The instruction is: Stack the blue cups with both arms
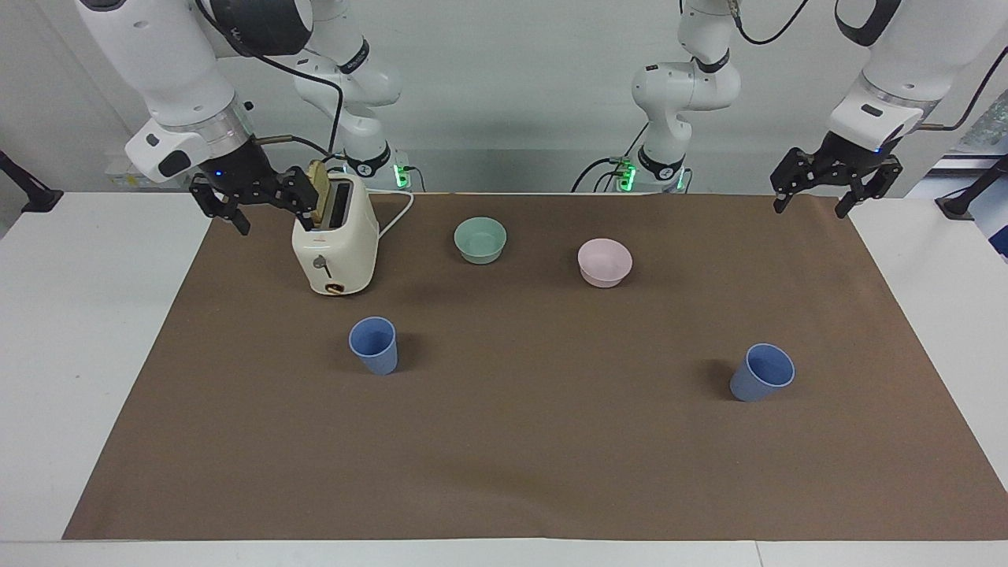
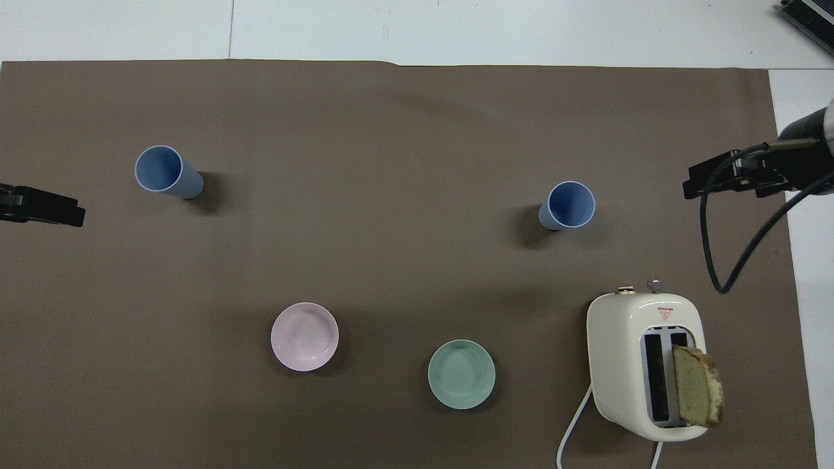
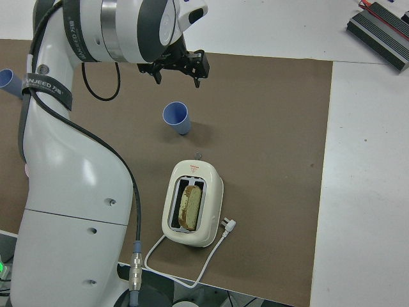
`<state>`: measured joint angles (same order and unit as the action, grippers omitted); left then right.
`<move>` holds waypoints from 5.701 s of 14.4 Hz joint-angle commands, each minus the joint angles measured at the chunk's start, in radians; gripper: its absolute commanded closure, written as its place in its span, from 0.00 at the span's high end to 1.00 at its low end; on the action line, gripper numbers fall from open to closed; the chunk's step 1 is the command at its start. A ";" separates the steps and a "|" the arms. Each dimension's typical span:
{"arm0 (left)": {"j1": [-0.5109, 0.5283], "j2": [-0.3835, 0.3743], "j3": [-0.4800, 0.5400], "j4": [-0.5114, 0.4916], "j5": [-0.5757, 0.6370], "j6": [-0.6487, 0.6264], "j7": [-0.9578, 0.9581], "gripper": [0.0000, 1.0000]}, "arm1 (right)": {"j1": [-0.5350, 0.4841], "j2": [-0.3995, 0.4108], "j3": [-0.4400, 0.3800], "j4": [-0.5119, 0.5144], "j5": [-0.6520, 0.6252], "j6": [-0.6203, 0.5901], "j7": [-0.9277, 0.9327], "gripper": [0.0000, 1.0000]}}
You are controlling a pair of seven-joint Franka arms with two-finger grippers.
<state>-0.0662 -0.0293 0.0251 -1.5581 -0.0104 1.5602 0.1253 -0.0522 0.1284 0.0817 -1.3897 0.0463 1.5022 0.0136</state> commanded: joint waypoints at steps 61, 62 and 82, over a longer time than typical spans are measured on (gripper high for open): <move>-0.466 0.258 -0.021 -0.361 -0.152 0.756 -0.426 1.00 | -0.020 -0.068 0.007 -0.102 0.003 0.004 -0.035 1.00; -0.457 0.252 -0.021 -0.349 -0.151 0.748 -0.423 1.00 | -0.017 -0.113 0.007 -0.179 0.003 0.028 -0.032 1.00; 0.049 0.055 -0.005 0.073 -0.005 0.020 0.008 1.00 | 0.063 0.157 0.009 -0.460 0.001 0.628 0.032 1.00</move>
<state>-0.0319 0.0002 0.0335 -1.5509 -0.0326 1.6497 0.1144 0.0051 0.2759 0.0881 -1.8213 0.0468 2.0779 0.0295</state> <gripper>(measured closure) 0.000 0.000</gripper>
